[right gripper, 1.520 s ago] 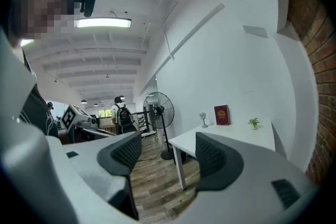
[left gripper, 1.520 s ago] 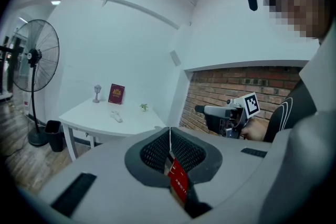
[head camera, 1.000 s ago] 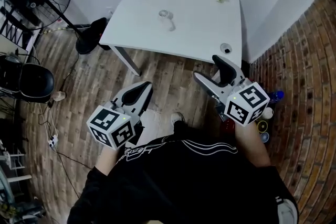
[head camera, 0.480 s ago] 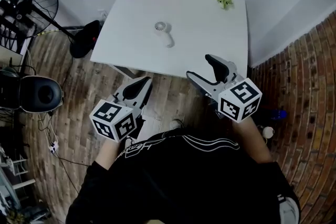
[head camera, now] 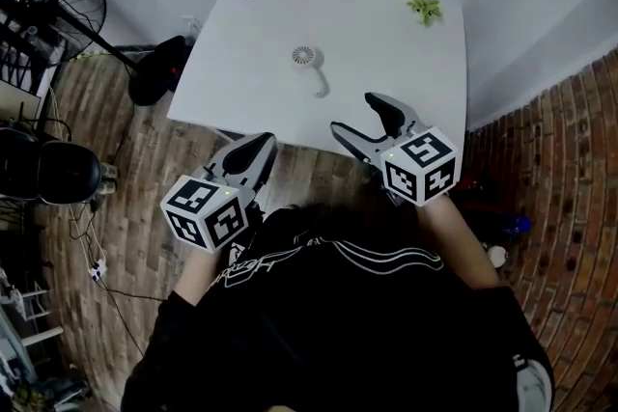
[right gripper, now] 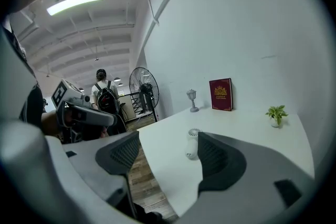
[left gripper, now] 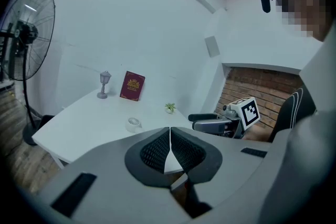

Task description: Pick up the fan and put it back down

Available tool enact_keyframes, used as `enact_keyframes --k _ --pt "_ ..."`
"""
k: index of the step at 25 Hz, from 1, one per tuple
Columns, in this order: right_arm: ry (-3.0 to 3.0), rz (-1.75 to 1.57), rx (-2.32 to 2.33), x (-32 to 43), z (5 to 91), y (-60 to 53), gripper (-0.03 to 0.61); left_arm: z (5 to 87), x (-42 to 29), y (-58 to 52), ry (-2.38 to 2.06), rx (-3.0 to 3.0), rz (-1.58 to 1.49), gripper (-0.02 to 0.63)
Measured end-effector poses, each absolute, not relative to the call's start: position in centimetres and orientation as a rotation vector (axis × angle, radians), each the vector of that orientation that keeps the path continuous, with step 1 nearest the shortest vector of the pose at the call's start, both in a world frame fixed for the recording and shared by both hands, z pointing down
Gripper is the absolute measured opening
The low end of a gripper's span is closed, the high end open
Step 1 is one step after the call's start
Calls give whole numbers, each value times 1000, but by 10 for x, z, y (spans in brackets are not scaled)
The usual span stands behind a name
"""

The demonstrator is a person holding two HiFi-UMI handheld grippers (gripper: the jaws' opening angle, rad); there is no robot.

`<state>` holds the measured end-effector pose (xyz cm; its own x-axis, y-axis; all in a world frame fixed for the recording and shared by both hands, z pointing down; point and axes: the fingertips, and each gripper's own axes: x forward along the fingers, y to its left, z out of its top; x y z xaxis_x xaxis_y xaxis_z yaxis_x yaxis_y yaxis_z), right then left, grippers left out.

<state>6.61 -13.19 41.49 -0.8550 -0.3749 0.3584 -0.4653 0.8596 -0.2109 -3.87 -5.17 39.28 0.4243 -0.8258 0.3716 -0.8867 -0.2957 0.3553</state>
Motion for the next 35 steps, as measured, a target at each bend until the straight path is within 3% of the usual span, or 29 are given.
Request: enact_keyframes --k 18,35 --pt "-2467 440 756 -11 497 -209 335 423 -144 -142 -1330 2103 189 32" --pt "-2279 491 900 -45 567 -242 313 451 -203 -180 -1217 2119 226 32"
